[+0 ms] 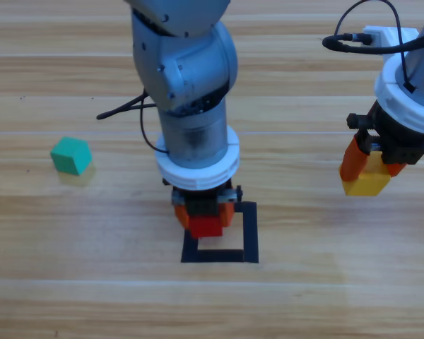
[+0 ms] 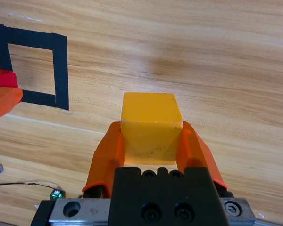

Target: Stack the blocks in the rectangular block: red at the bottom, yellow in the middle, green on top

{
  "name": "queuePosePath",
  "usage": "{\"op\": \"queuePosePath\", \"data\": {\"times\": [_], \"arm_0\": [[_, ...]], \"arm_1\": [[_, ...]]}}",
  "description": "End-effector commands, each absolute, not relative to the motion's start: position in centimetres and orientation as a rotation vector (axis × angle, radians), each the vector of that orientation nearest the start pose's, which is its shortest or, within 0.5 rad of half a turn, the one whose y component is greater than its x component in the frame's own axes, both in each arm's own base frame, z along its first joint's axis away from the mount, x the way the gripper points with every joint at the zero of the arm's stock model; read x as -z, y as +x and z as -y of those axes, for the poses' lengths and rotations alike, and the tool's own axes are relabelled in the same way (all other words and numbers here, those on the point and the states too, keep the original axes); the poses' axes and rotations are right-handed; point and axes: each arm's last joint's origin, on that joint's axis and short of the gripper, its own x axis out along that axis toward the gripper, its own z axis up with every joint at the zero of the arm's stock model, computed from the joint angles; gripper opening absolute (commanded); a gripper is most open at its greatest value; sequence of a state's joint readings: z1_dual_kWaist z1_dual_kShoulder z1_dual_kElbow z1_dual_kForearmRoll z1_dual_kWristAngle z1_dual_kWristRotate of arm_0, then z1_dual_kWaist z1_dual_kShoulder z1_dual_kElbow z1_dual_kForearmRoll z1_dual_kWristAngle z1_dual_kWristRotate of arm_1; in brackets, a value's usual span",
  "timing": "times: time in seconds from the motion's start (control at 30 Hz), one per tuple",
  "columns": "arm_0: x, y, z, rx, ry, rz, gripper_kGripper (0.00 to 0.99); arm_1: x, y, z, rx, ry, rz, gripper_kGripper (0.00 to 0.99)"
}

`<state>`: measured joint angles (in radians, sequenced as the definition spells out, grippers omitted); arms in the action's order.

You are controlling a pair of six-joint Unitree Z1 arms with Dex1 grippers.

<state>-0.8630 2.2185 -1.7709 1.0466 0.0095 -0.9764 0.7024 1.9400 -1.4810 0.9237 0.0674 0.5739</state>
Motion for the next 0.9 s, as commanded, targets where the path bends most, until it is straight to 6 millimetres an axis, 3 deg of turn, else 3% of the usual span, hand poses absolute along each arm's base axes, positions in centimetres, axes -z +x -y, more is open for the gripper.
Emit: {"op": "queuePosePath", "data": {"times": [0.03, 0.2, 0.9], "arm_0": [[-19.7, 28.1, 35.8, -0.057, -0.082, -1.526, 0.075], [-18.9, 27.9, 36.7, -0.051, -0.055, -1.518, 0.078], [-18.3, 28.2, 36.8, -0.049, -0.011, -1.503, 0.075]], "arm_1": [[-26.2, 27.8, -23.7, -0.21, 0.014, -1.461, 0.0], [-26.0, 27.7, -23.7, -0.209, 0.017, -1.47, 0.0], [-25.3, 28.1, -24.1, -0.206, 0.013, -1.485, 0.0]]}}
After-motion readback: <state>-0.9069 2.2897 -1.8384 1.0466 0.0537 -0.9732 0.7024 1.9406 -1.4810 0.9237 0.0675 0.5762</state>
